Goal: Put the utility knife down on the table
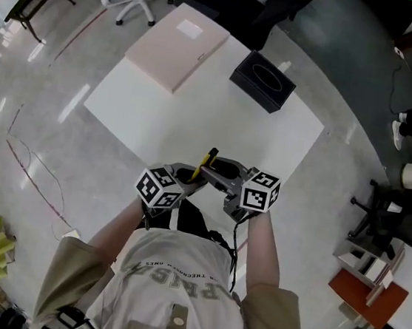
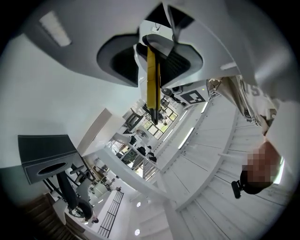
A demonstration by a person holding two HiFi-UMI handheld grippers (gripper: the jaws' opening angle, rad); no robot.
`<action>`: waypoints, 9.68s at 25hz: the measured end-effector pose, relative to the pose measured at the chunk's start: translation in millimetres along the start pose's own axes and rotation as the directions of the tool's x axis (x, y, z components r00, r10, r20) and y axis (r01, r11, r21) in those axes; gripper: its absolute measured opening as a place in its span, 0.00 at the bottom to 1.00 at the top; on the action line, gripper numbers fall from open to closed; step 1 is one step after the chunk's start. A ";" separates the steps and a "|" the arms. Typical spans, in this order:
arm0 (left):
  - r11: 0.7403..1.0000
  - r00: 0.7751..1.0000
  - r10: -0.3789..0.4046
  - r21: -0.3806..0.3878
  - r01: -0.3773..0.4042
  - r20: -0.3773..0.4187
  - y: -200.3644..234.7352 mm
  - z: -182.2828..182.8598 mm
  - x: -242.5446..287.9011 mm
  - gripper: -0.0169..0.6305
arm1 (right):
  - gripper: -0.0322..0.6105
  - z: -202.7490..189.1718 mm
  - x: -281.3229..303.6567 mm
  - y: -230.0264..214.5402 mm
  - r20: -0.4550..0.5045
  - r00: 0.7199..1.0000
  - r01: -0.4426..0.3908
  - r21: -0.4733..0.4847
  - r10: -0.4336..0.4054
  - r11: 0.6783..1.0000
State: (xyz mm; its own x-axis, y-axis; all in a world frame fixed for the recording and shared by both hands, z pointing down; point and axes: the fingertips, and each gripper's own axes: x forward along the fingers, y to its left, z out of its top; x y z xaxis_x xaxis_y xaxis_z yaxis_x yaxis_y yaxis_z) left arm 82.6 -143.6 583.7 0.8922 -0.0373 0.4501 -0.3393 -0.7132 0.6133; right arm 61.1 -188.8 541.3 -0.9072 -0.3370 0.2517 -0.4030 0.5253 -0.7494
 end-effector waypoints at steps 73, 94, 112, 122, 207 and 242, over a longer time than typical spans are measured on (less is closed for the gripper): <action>0.918 0.848 0.345 -0.046 -0.395 -0.403 78.4 -110.0 40.8 0.27 | 0.19 -89.2 30.3 -135.6 -0.363 0.876 0.423 0.258 -0.319 0.869; 0.907 0.869 0.175 -0.267 -0.325 -0.462 84.9 -107.5 42.9 0.28 | 0.18 -89.3 45.4 -150.2 -0.411 0.871 0.424 0.348 -0.270 0.836; 0.908 0.883 0.124 -0.308 -0.285 -0.452 86.4 -108.1 40.8 0.28 | 0.13 -92.0 42.4 -163.8 -0.465 0.831 0.471 0.296 -0.306 0.831; 0.918 0.872 0.145 -0.265 -0.295 -0.468 86.5 -107.5 38.7 0.28 | 0.14 -89.4 40.0 -161.1 -0.470 0.787 0.516 0.150 -0.398 0.843; 0.693 0.569 0.330 0.216 -0.688 0.753 -61.5 154.7 -229.6 0.05 | 0.05 81.3 -138.5 157.9 0.829 0.317 0.938 -0.202 -0.461 0.282; 0.665 0.546 0.308 0.234 -0.709 0.779 -40.3 179.5 -209.9 0.04 | 0.05 99.6 -138.5 117.6 0.818 0.260 0.961 -0.164 -0.514 0.224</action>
State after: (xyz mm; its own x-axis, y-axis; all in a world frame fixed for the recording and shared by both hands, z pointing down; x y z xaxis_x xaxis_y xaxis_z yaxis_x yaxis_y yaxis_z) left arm -37.6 -232.8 347.9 0.6149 -0.7854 -0.0710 -0.7885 -0.6117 -0.0638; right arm 151.3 -158.2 357.3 0.0698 -0.9963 -0.0507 -0.9816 -0.0777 0.1742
